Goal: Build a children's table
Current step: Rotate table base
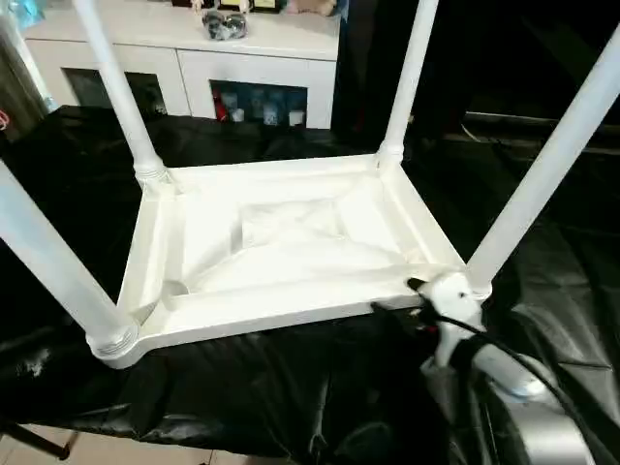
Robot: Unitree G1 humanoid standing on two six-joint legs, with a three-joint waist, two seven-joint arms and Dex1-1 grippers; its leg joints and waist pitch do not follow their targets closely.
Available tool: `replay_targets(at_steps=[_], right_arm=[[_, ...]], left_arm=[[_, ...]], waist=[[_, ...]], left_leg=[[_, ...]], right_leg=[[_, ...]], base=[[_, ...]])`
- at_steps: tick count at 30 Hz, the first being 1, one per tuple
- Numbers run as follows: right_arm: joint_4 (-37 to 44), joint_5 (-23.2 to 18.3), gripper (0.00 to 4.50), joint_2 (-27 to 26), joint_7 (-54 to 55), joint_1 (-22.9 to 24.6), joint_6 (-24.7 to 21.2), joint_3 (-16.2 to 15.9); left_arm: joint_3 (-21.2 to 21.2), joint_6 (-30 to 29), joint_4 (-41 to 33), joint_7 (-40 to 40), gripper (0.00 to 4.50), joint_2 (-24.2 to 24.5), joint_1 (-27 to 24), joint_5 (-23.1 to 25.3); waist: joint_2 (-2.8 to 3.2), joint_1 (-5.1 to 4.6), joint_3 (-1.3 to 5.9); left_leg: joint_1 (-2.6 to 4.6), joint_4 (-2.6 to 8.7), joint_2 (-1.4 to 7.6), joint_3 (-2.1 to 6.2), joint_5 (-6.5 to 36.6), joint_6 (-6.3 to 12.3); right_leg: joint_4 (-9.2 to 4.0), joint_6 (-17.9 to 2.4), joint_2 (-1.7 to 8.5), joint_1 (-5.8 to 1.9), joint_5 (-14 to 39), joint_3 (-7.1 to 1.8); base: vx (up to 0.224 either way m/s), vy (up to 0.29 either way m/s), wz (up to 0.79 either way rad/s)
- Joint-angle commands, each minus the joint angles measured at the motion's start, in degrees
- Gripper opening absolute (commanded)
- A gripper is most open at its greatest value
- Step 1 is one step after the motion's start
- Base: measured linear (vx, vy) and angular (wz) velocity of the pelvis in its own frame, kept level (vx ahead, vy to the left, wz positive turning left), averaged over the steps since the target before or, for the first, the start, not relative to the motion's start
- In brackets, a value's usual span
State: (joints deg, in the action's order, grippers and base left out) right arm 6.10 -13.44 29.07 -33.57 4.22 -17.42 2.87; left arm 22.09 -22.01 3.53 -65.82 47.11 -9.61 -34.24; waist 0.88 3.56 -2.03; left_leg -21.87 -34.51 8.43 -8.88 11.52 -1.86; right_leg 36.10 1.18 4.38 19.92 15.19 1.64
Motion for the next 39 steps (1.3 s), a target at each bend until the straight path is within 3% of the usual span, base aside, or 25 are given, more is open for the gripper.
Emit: replay_targets(at_steps=[1, 2, 3, 5, 8, 14, 16, 19, 20, 21, 24, 27, 29, 31, 39], right_arm=[[0.73, -1.27, 3.88, 1.28, -1.87, 0.69, -1.19, 1.05], [0.73, -1.27, 3.88, 1.28, -1.87, 0.69, -1.19, 1.05], [0.6, -0.75, 3.88, 2.83, -3.05, 1.54, -1.08, 1.04], [0.14, -0.17, 3.88, 3.82, -3.49, 1.97, -1.06, 1.11], [-0.8, 0.7, 3.88, 5.27, -4.14, 2.02, -2.53, 0.33], [-4.74, 2.9, 3.88, 4.61, 0.02, -0.19, -4.86, 0.42], [-6.16, 3.54, 3.88, 4.02, 1.99, -1.14, -5.82, 0.79], [-7.55, 4.31, 3.88, 3.47, 3.62, -2.17, -6.4, 1.06], [-8.88, 5.12, 3.88, 2.89, 4.87, -3.37, -6.25, 0.93], [-9.52, 5.42, 3.88, 2.4, 5.31, -4.16, -6.16, 0.58], [-11.25, 6.23, 3.88, 1.08, 5.53, -6.22, -5.2, -1.23], [-13.21, 6.89, 3.88, 0.1, 5.5, -8.05, -4.19, -2.64], [-18.62, 7.59, 3.88, -2.85, 6.61, -13.23, -2.18, -4.3], [-20.68, 7.84, 3.88, -4.09, 7.12, -15.38, -1.35, -4.78], [-27.16, 8.35, 3.88, -11.08, 8.01, -23.6, 1.58, -6.72]], left_arm=[[0.33, 1.17, 0.83, -0.2, 4.45, -0.6, 1.2, -0.43], [0.33, 1.17, 0.83, -0.2, 4.45, -0.6, 1.2, -0.43], [-0.82, 2.67, 1.38, 0.96, 4.45, -2.9, 3.62, -0.07], [-1.86, 3.45, 1.19, 1.64, 4.45, -5.06, 5.38, -0.26], [-4.51, 2.89, -0.2, 2.91, 4.45, -9.93, 9.01, -1.8], [-8.19, 6.04, 2.03, 5.83, 4.45, -13.92, 13.41, 2.51], [-8.7, 4.15, 0.84, 5.33, 4.45, -14.57, 13.8, 1.27], [-9.23, 2.39, -0.77, 4.37, 4.45, -14.47, 13.5, -0.28], [-9.56, 0.56, -2.7, 2.85, 4.45, -13.97, 12.91, -2.28], [-9.79, -0.8, -3.91, 1.77, 4.45, -13.41, 12.48, -3.65], [-10.6, -4.0, -6.03, -0.32, 4.45, -11.78, 11.74, -5.9], [-10.96, -5.85, -7.25, -1.42, 4.45, -10.96, 11.36, -7.05], [-11.21, -10.15, -10.21, -2.6, 4.45, -9.72, 11.08, -9.93], [-11.24, -11.35, -11.31, -2.45, 4.45, -9.54, 11.04, -10.93], [-13.09, -18.15, -17.65, -0.61, 4.45, -10.53, 10.88, -17.04]], waist=[[0.52, 0.21, 2.08], [0.51, 0.2, 2.06], [-0.03, 0.1, 1.99], [0.35, 0.61, 1.96], [0.0, 1.03, 1.81], [-0.5, 1.3, 1.93], [-0.48, 1.31, 2.02], [-0.42, 1.31, 2.26], [0.24, 1.37, 2.28], [-0.23, 1.21, 2.29], [0.11, 1.27, 2.21], [0.07, 1.16, 2.12], [-0.14, 0.59, 2.04], [-0.04, 0.26, 1.93], [0.19, -0.64, 2.49]], left_leg=[[1.41, 4.97, 4.11, 1.34, 12.33, 3.61], [1.37, 5.0, 4.14, 1.36, 12.38, 3.63], [1.29, 5.0, 4.16, 1.24, 12.53, 3.85], [1.76, 4.97, 4.39, 1.1, 13.55, 3.23], [1.54, 5.15, 4.55, 0.64, 14.23, 1.96], [1.52, 5.22, 4.52, 0.58, 14.05, 0.34], [1.65, 5.18, 4.54, 0.51, 13.18, -0.16], [1.72, 4.9, 4.42, 0.34, 11.54, 0.26], [1.75, 4.88, 4.33, 0.41, 11.38, 0.07], [1.67, 4.84, 4.34, 0.29, 11.11, 0.1], [1.81, 4.88, 4.31, 0.14, 11.52, 0.33], [1.81, 5.0, 4.35, 0.11, 12.63, -0.22], [1.45, 5.21, 4.15, 0.23, 12.88, -0.81], [1.71, 5.22, 4.24, 0.13, 13.86, -1.28], [1.26, 4.67, 3.89, -0.03, 8.39, 0.0]], right_leg=[[-3.99, -14.41, 3.85, -0.8, -2.86, -2.1], [-4.0, -14.48, 3.87, -0.85, -2.55, -2.08], [-4.11, -14.59, 3.83, -0.86, -1.59, -2.08], [-4.4, -14.86, 4.05, -0.66, 0.94, -2.14], [-4.57, -14.37, 4.12, -0.81, 4.35, -2.1], [-4.76, -12.22, 4.03, -0.82, 6.35, -2.11], [-4.61, -12.37, 4.01, -0.7, 5.52, -2.12], [-4.3, -12.94, 3.88, -0.65, 2.46, -2.05], [-4.13, -13.24, 3.82, -0.59, 2.0, -1.99], [-4.13, -13.64, 3.69, -0.61, 1.11, -1.96], [-4.05, -14.03, 3.53, -0.45, 0.96, -1.97], [-4.15, -14.02, 3.56, -0.52, 2.2, -1.99], [-4.09, -14.38, 3.6, -0.75, 4.26, -1.82], [-4.25, -14.43, 3.56, -0.46, 5.19, -1.94], [-3.34, -15.98, 3.34, -1.01, -2.48, -1.8]], base=[[0.0, 0.0, 0.0], [0.0, 0.0, 0.0], [0.0, 0.0, 0.0], [0.0, 0.0, 0.0], [0.0, 0.0, 0.0], [0.0, 0.0, 0.0], [0.0, 0.0, 0.0], [0.0, 0.0, 0.0], [0.0, 0.0, 0.0], [0.0, 0.0, 0.0], [0.0, 0.0, 0.0], [0.0, 0.0, 0.0], [0.0, 0.0, 0.0], [0.0, 0.0, 0.0], [0.0, 0.0, 0.0]])
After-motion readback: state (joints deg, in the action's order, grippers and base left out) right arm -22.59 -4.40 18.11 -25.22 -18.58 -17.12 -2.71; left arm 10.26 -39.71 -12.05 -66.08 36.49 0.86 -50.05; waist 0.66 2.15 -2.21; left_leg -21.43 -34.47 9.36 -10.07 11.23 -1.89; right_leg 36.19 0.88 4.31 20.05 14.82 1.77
